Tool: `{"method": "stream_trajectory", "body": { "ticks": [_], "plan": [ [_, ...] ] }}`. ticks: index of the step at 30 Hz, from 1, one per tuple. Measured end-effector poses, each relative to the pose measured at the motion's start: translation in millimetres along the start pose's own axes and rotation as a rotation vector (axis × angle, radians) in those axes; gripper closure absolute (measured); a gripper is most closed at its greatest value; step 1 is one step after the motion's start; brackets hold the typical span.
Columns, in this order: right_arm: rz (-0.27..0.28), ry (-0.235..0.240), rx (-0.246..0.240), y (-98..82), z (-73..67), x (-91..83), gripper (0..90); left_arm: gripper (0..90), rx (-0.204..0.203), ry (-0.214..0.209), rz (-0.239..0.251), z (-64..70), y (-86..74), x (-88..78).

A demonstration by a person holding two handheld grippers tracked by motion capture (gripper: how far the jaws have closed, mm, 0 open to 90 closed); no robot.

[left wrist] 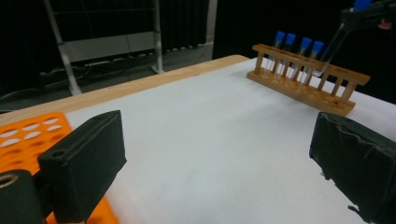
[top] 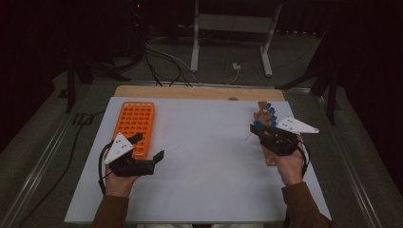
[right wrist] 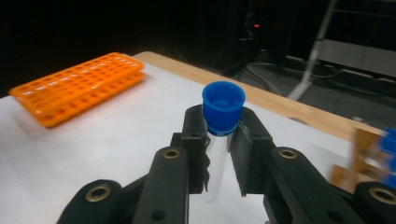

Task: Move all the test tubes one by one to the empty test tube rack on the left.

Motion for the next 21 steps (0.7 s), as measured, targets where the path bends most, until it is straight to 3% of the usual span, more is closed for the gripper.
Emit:
{"method": "stream_trajectory", "body": {
  "ticks": [12,21],
  "plan": [
    [0.026,0.134,-0.044,23.2,-54.3,32.9,76.5,6.3,0.046,-0.057,-0.051,29.2,-4.6,42.9],
    [0.037,0.215,-0.06,35.3,-84.6,45.0,76.5,20.2,0.056,-0.152,-0.077,60.1,-2.2,68.0]
  ]
}}
Point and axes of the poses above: each handheld gripper's, and its own axes: x roughly forward along the jaws, y roughly out of its top, z roughly to its right, the point moved 9 cm from there along x, roughly forward along the jaws, and after that the axes turned 15 degrees about -x, right-handed, at the moved point
